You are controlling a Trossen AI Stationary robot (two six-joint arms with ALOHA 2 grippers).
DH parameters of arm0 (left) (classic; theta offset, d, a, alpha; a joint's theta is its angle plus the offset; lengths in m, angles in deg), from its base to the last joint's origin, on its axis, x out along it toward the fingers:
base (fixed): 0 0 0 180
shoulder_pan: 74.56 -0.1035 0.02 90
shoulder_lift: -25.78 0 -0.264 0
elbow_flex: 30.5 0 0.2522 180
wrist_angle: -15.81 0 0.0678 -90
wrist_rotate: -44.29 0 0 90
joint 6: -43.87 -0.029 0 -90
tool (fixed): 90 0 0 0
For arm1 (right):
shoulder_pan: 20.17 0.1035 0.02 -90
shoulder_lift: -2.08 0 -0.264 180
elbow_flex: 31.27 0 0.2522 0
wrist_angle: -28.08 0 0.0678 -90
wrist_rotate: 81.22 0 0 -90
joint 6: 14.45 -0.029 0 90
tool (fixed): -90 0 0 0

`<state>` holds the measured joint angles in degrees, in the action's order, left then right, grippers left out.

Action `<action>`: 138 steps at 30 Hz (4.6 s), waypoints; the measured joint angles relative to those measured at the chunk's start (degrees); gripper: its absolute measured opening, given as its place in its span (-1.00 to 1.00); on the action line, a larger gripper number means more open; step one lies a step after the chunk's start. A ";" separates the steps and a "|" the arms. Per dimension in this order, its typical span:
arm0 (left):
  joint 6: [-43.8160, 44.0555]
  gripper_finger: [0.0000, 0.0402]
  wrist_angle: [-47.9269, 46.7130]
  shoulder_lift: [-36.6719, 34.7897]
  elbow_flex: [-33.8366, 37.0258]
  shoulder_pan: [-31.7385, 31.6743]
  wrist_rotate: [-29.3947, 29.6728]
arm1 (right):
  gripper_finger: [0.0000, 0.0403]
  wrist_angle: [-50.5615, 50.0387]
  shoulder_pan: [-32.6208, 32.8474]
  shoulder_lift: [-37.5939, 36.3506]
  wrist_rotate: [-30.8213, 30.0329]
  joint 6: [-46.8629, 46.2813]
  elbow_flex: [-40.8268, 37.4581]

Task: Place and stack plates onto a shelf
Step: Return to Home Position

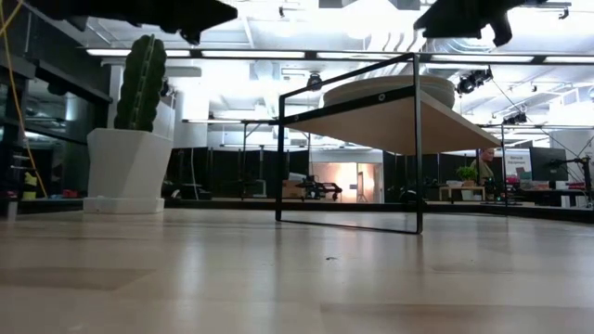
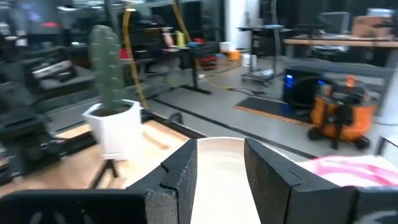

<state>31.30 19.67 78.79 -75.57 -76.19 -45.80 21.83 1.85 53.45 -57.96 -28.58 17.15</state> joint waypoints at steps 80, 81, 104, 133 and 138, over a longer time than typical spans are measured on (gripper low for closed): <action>0.85 -1.00 -11.57 -26.37 9.06 -0.02 3.63 | -0.41 -2.12 -2.28 0.03 13.39 2.58 0.00; 0.89 -1.00 -11.49 -26.31 9.06 -0.02 3.65 | -0.41 -2.12 -2.28 0.04 13.39 2.58 0.00; 1.59 -1.00 -11.32 -26.29 9.06 0.02 3.94 | -0.95 -14.87 0.38 -6.14 10.12 -3.42 0.02; 1.99 -1.00 -10.61 -26.27 9.06 0.02 3.98 | -1.00 1.50 -18.13 -31.75 45.87 9.52 -22.75; 1.99 -1.00 -10.55 -26.27 9.06 0.02 3.96 | -1.00 -6.77 -19.21 -40.37 51.29 6.68 -23.24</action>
<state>33.28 9.12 52.52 -66.52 -76.17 -41.83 15.06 -17.35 13.09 -6.67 -21.90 -6.10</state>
